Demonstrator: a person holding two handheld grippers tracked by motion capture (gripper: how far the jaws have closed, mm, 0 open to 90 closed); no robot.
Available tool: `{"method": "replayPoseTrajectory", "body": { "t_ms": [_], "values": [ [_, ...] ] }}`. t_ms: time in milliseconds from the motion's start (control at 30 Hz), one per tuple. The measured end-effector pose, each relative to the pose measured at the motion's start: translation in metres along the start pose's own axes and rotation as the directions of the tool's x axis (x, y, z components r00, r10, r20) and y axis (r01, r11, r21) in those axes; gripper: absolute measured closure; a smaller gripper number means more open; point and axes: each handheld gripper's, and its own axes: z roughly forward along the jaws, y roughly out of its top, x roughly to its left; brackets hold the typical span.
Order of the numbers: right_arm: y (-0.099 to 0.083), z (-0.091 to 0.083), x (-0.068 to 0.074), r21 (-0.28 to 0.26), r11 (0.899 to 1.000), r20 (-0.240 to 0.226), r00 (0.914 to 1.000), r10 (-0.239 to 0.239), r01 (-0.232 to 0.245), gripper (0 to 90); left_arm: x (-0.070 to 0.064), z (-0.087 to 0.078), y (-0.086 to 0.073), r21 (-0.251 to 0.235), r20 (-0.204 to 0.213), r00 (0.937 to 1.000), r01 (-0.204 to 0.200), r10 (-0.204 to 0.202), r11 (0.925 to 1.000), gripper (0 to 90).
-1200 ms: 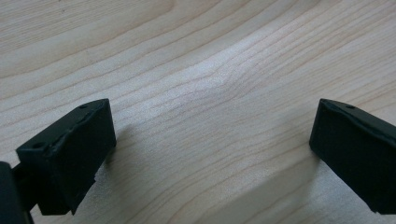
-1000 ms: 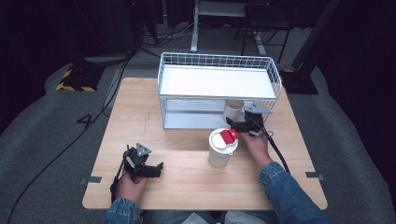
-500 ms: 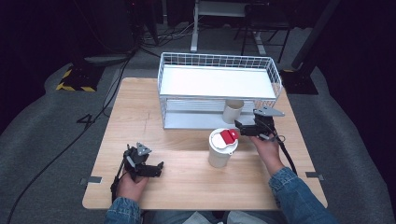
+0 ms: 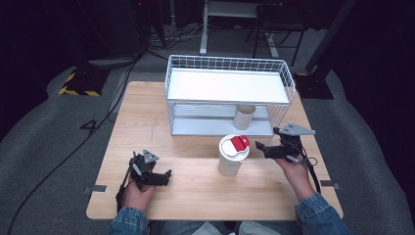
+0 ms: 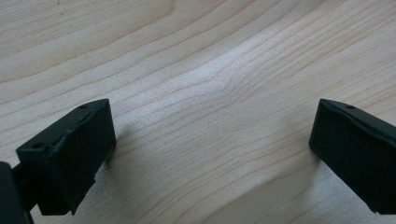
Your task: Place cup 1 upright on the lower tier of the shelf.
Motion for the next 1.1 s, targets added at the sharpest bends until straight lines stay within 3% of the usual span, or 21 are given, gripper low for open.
{"method": "replayPoseTrajectory", "body": {
  "t_ms": [100, 133, 200, 400, 533, 833, 1000, 1100],
  "values": [
    [-0.004, -0.007, 0.006, 0.016, 1.000, -0.006, 0.9999, -0.009, 0.009, 6.0, 0.000, 0.000, 0.000, 0.003, 0.003, 1.0000, 0.002, -0.002, 1.0000, 0.8],
    [-0.009, -0.013, 0.010, 0.009, 1.000, -0.039, 0.9992, 0.008, -0.007, 6.2, 0.000, 0.000, 0.001, 0.002, 0.003, 1.0000, 0.001, -0.001, 1.0000, 0.7],
    [-0.013, -0.019, 0.013, 0.008, 1.000, -0.059, 0.9980, 0.023, -0.023, 6.3, 0.000, 0.001, 0.001, 0.003, 0.000, 1.0000, 0.003, -0.003, 1.0000, 0.6],
    [-0.030, -0.034, 0.019, -0.017, 0.999, -0.081, 0.9961, 0.033, -0.035, 7.4, 0.000, 0.002, 0.002, 0.002, 0.002, 1.0000, 0.002, -0.002, 1.0000, 0.6],
    [-0.034, -0.039, 0.021, 0.001, 1.000, -0.071, 0.9975, 0.006, -0.005, 7.4, 0.000, 0.002, 0.003, 0.003, 0.001, 1.0000, -0.002, 0.002, 1.0000, 0.5],
    [-0.046, -0.056, 0.021, 0.015, 1.000, -0.095, 0.9954, 0.011, -0.009, 8.2, 0.000, 0.003, 0.003, 0.002, 0.002, 1.0000, -0.001, 0.001, 1.0000, 0.6],
    [-0.048, -0.061, 0.026, 0.024, 0.999, -0.193, 0.9811, -0.020, 0.025, 10.6, 0.000, 0.002, 0.003, 0.004, 0.002, 1.0000, -0.002, 0.002, 1.0000, 0.6],
    [-0.048, -0.062, 0.029, 0.021, 0.999, -0.214, 0.9764, -0.032, 0.037, 10.6, 0.000, 0.003, 0.003, 0.002, 0.002, 1.0000, -0.002, 0.002, 1.0000, 0.6]
  ]
}}
